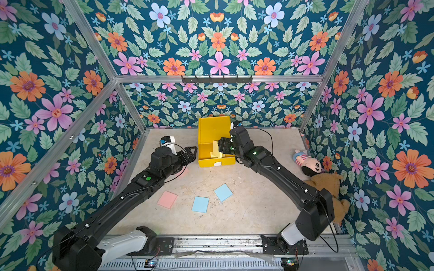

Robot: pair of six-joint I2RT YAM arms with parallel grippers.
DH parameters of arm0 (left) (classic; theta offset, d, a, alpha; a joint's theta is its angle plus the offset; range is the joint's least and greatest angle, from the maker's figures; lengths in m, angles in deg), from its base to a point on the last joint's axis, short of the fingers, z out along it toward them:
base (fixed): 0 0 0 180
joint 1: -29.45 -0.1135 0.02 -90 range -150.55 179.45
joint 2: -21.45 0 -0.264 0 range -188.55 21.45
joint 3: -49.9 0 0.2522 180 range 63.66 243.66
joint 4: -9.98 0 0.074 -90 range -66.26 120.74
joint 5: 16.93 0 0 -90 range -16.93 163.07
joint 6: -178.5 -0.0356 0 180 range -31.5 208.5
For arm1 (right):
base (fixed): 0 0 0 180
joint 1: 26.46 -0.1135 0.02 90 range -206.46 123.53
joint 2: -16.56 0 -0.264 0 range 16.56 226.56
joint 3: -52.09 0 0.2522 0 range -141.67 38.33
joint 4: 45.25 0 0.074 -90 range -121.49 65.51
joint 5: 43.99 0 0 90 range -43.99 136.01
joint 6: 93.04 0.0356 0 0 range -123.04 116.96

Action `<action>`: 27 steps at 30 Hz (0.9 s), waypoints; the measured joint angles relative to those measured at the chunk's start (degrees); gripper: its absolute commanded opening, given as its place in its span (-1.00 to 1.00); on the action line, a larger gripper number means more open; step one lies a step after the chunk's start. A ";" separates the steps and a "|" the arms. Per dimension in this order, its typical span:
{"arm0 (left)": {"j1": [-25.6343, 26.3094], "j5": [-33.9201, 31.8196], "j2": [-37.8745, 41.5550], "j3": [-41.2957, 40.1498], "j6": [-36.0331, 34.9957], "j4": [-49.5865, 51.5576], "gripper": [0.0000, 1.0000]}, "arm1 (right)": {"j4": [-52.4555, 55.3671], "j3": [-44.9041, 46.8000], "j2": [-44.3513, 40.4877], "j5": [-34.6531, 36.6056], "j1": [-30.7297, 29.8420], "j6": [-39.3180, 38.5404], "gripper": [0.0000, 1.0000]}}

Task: Please put the sticky notes in the drawer by color
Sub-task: Place the sticky notes in the drawer.

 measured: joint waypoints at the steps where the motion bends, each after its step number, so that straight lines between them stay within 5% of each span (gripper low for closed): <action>1: 0.00 0.20 -0.02 0.00 0.00 0.00 0.99 | 1.18 -1.55 0.68 -1.01 0.79 -1.22 0.52; 8: -0.07 0.37 0.83 -0.83 -0.04 -0.02 0.99 | 11.69 -11.80 5.49 -5.40 2.49 -8.61 0.56; 17: -0.07 0.87 0.22 -1.70 0.00 -0.59 0.99 | 23.50 -25.33 15.21 1.79 -5.22 -13.42 0.61; 20: -0.07 1.68 0.22 -1.44 -0.02 -0.63 0.99 | 27.56 -30.10 18.75 5.11 -4.96 -14.67 0.50; 27: -0.07 1.60 1.79 -1.64 -0.22 -0.61 0.99 | 34.12 -40.11 23.04 7.19 -5.18 -17.29 -0.11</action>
